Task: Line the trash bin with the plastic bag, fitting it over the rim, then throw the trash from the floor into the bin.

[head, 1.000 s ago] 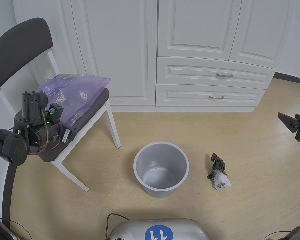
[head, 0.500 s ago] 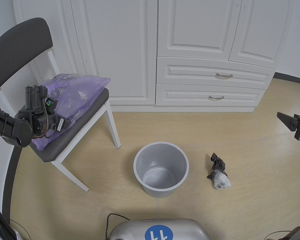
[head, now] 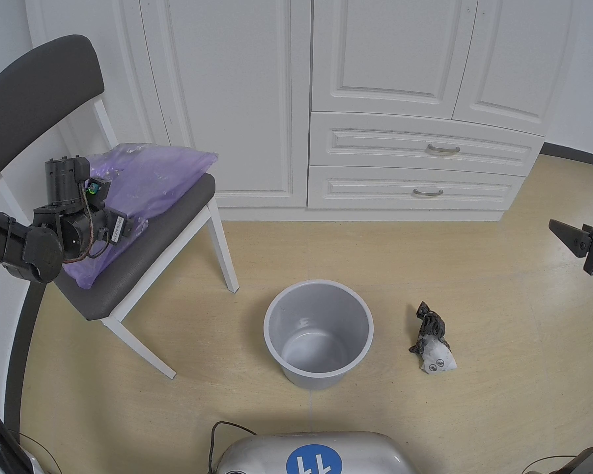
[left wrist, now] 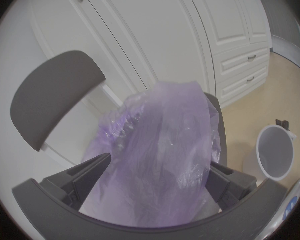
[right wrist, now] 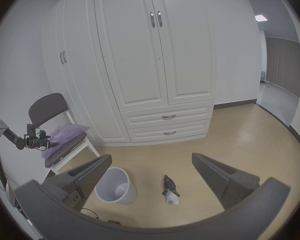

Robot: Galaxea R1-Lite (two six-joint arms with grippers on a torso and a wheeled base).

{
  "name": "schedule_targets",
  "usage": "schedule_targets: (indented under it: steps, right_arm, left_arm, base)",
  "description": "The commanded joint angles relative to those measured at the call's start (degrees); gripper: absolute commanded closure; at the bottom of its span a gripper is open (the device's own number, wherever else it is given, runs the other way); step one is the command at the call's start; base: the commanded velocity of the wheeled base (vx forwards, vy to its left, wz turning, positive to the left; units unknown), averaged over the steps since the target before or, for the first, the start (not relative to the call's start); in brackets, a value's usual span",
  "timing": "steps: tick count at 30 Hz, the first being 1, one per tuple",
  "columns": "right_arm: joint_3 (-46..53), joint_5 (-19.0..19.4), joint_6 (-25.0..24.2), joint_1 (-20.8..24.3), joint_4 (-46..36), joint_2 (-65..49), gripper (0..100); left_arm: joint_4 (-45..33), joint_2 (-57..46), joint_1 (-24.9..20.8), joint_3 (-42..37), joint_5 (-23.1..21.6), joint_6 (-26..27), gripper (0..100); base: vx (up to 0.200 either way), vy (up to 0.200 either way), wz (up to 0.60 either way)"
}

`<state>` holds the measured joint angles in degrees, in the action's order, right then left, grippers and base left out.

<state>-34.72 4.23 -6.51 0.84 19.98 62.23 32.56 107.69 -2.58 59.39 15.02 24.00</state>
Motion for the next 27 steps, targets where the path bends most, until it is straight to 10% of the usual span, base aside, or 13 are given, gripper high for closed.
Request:
schedule_targets:
  steps: [1,27]
  right_arm:
    - [0.00,-0.01,0.01,0.04,0.06,-0.62,0]
    - [0.27,1.22,0.09,0.39,-0.29,-1.94,0]
  left_arm:
    - [3.03,-0.20,-0.14,0.37,1.24,1.57,0]
    - [-6.63,-2.22,4.43,-0.33,-3.59,1.40,0]
  base:
    - [0.000,0.000,0.00]
    - [0.000,0.000,0.00]
